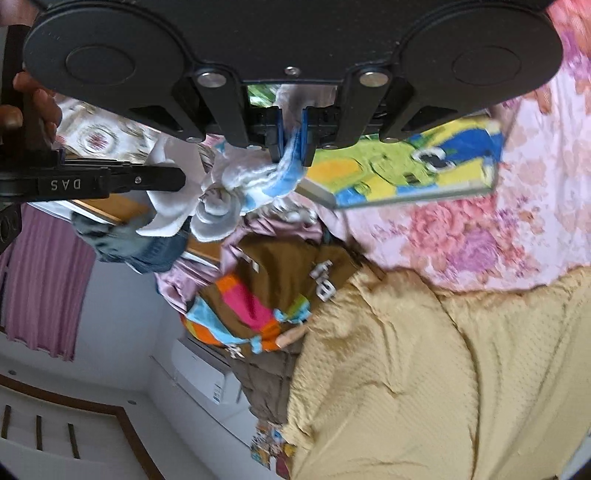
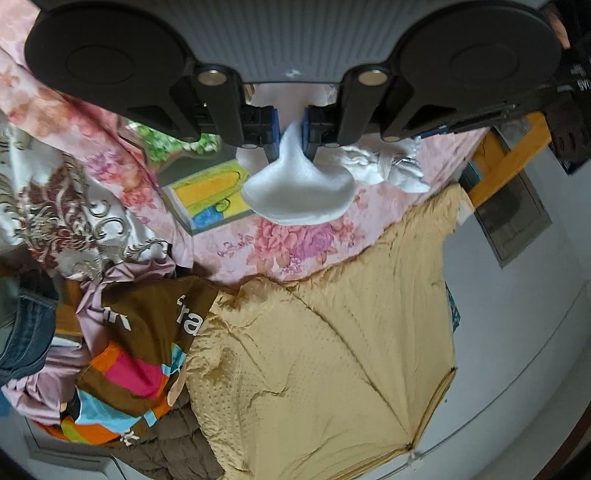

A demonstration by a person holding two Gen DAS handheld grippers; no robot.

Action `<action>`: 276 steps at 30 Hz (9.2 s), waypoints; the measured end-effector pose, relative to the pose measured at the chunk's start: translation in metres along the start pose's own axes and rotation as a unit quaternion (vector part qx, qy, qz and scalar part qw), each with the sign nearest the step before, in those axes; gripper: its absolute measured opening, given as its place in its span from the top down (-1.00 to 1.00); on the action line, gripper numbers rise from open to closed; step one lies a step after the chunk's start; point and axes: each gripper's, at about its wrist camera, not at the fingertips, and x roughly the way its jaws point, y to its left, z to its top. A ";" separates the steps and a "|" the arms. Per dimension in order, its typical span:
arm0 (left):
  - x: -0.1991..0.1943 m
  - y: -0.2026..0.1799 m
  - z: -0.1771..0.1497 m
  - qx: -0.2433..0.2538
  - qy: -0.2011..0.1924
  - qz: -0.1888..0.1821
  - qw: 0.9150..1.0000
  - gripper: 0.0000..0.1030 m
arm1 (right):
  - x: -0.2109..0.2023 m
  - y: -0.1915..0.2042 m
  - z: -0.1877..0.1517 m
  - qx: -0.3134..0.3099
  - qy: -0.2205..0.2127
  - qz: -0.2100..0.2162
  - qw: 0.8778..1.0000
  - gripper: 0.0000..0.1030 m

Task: Organize soft objects
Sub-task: 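Lift both held socks and carry them over the cartoon-painted grey tray, then lower both socks into the tray and open both tools, then withdraw both open tools from the tray back toward the pile, then move left tool to the white textured cloth while right tool approaches the blue-white packet, then close left tool on the white cloth while right tool closes on the blue-white packet, then lift the cloth and packet and carry both over the grey tray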

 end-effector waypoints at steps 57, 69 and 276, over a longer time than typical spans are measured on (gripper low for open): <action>0.101 0.149 -0.019 -0.139 0.095 0.185 0.968 0.46 | 0.249 0.011 -0.014 -0.003 0.119 -0.060 0.991 0.16; 0.090 0.134 -0.018 -0.131 0.101 0.185 0.969 -0.14 | 0.225 0.019 -0.007 -0.024 0.101 -0.059 0.993 -0.43; 0.054 0.049 -0.006 -0.051 0.009 0.101 0.994 0.75 | 0.086 0.042 -0.032 -0.049 -0.008 -0.114 0.992 0.08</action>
